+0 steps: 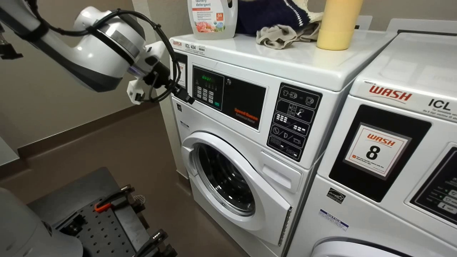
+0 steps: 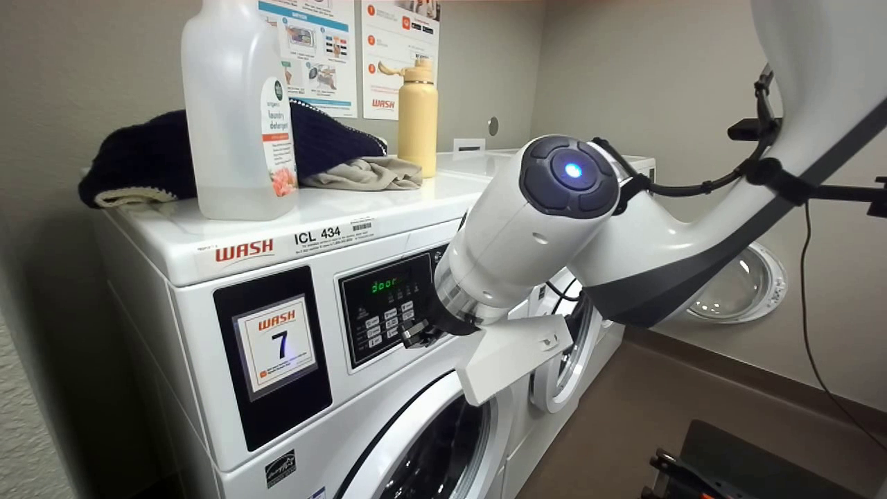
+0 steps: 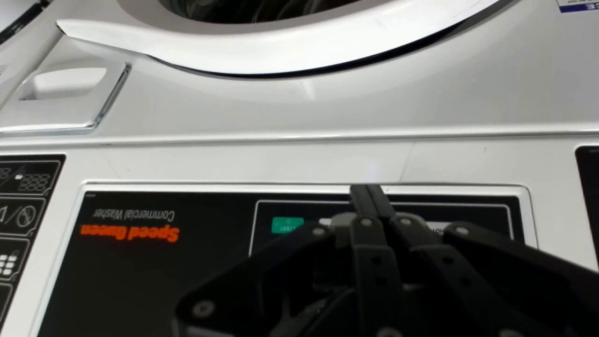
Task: Press the buttons on the top left corner of the washing machine
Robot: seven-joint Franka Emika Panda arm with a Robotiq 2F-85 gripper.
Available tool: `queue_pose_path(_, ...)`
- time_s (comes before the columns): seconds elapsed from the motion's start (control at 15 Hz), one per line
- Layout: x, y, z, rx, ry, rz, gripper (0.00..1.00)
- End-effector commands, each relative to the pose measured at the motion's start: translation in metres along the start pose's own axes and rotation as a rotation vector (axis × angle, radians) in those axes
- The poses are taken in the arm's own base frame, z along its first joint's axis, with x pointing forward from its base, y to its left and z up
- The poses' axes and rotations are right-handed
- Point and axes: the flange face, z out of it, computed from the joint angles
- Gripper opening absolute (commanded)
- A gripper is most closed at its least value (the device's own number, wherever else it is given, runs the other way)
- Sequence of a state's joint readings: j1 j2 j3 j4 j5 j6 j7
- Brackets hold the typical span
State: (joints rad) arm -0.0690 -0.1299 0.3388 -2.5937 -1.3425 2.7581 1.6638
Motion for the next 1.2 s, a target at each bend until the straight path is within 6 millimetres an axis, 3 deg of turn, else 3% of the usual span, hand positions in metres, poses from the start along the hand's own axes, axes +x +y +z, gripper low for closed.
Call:
queue_pose_path(0.0,0.009,-0.002,0.004,-0.018,0.026,-0.067,0.00)
queue_pose_path(0.6,0.023,-0.012,0.010,-0.002,0.040,-0.123,0.00)
queue_pose_path(1.13,0.031,-0.011,0.032,-0.007,0.065,-0.211,0.00)
